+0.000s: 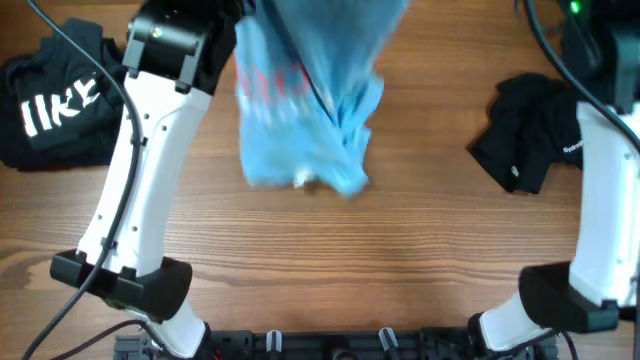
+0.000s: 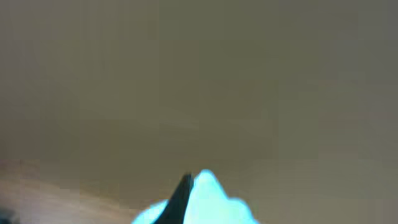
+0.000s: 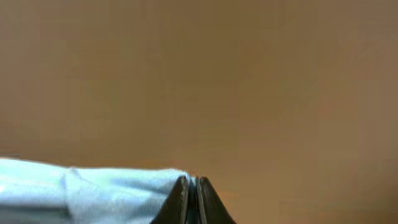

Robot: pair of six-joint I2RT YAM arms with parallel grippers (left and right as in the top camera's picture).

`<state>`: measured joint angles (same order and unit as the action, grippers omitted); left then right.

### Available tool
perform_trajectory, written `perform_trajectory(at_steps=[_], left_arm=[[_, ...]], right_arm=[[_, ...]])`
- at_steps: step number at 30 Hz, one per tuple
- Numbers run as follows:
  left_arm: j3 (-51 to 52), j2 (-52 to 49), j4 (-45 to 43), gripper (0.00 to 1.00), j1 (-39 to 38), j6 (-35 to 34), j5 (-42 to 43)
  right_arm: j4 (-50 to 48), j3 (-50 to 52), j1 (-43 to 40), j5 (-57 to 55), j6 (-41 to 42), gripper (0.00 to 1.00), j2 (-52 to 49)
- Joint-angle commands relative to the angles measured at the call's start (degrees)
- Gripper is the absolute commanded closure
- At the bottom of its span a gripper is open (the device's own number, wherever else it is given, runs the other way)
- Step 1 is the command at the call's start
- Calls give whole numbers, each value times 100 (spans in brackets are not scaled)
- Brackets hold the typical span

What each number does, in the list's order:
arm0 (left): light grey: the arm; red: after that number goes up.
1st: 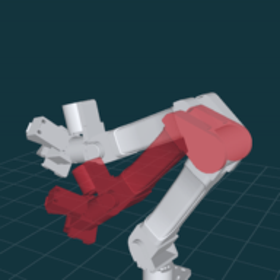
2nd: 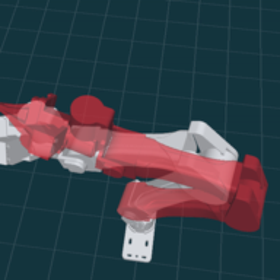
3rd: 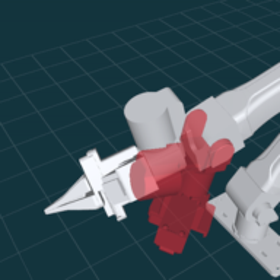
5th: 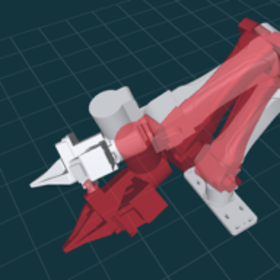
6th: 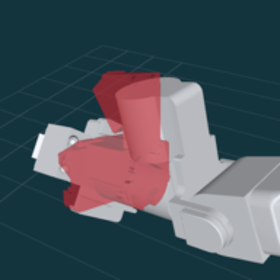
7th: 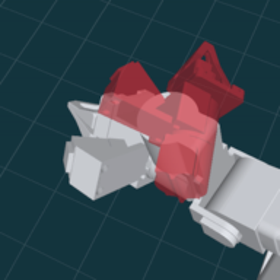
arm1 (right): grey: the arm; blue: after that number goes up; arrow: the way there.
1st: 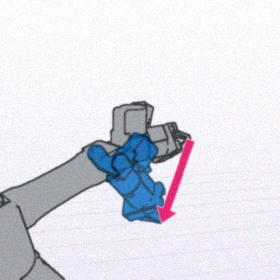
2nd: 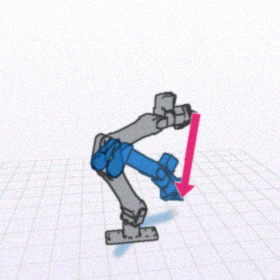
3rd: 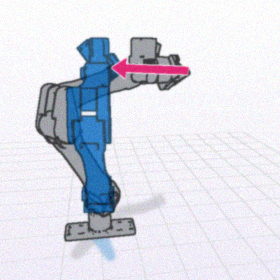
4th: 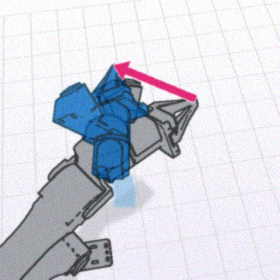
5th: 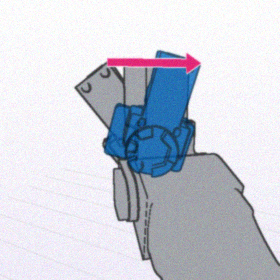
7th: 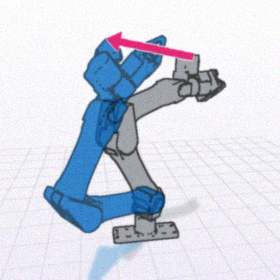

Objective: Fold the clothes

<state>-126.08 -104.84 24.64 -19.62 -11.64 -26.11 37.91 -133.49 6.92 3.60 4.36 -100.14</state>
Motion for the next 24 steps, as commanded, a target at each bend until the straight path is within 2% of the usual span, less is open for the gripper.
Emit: perform_trajectory(at_steps=[1, 3, 8, 12, 15, 19, 24], left_arm=[[-192, 186, -1029, 96, 238, 1244, -420], [-210, 210, -896, 96, 221, 1294, -422], [-208, 50, 1078, 96, 221, 1047, -125], [-208, -168, 2472, 96, 221, 555, -94], [-208, -315, 3193, 96, 225, 105, -39], [-208, -452, 3436, 96, 225, 42, 245], [-208, -479, 3174, 96, 238, 42, 251]], right_arm=[[-820, -76, -164, -1099, -345, 96, 114], [-931, -76, -168, -1154, -577, 96, 133], [11, -74, -177, -1167, -933, 96, -140], [944, -63, -282, -1207, -765, 96, -439], [1565, -63, -358, -632, -520, 96, -629], [2275, -35, -356, 741, -525, 96, -817], [2916, 240, -302, 2079, -529, 94, -1016]])
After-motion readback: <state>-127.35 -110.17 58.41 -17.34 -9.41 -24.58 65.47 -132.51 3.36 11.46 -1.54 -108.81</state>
